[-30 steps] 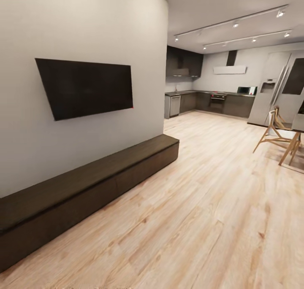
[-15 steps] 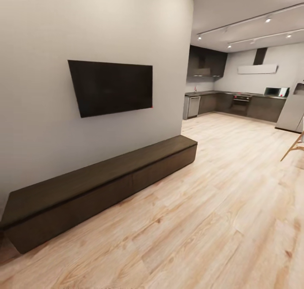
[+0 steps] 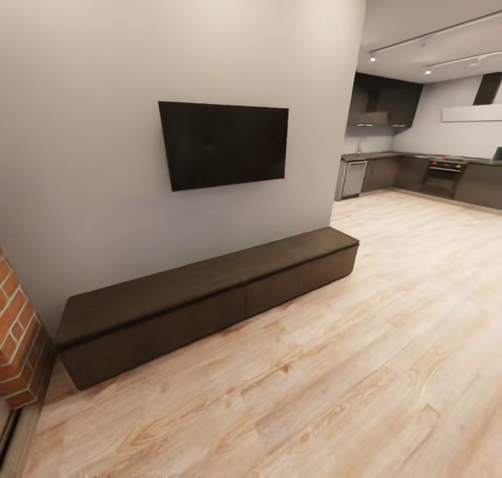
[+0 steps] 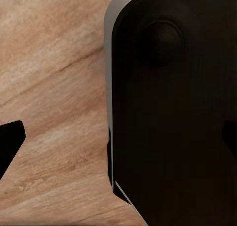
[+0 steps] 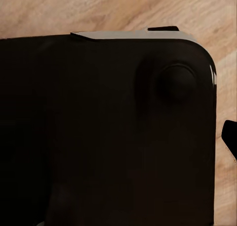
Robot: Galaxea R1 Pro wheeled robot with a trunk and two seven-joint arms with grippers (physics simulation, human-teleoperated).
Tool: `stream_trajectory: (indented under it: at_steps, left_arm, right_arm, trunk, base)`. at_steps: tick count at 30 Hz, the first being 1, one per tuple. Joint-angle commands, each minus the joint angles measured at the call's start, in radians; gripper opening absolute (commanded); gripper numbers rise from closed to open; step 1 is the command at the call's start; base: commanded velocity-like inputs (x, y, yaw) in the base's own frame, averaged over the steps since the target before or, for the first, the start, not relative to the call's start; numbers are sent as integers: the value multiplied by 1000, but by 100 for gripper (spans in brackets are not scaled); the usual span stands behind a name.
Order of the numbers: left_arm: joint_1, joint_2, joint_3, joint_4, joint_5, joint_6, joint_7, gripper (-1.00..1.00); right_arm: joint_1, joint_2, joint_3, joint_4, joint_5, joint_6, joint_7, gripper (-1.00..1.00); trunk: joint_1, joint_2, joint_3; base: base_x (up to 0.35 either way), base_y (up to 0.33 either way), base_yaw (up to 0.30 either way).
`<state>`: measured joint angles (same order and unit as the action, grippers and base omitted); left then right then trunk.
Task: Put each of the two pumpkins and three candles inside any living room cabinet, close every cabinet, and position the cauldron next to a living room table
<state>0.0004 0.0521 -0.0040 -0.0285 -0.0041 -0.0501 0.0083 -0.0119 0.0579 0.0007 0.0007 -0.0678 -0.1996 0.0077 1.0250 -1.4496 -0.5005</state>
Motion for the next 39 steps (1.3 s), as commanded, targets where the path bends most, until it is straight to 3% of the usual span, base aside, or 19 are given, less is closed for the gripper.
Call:
stream_trajectory:
  at_steps: [1,17,22,30,35,39]
  left_arm:
    - [0,0,-1,-1,0,-2,1,100]
    - [0,-10,5,-1,4,-2,-10,100]
    - [-1,-27,6,-24,5,-43,-12,100]
    - [-5,-42,5,-203,7,-68,-12,100]
    - [-6,-97,3,-253,8,-73,-13,100]
    - [-6,-111,3,-153,8,-82,-19,100]
  right_arm:
    - [0,1,0,1,-8,-13,7,100]
    - [0,10,-3,3,-15,-34,2,100]
    - [0,10,-2,-2,-14,-34,-8,100]
    - [0,12,-4,-2,-14,-33,-11,100]
    - [0,12,-4,0,-15,-34,-11,100]
    - [0,10,-4,0,-16,-32,-10,100]
  trunk:
    - [0,0,-1]
    - [0,0,-1]
    - [0,0,-1]
    - [0,0,-1]
    - [0,0,-1]
    - [0,0,-1]
  base:
    - [0,0,292]
    - [0,0,287]
    - [0,0,269]
    - [0,0,235]
    - [0,0,51]
    - [0,0,8]
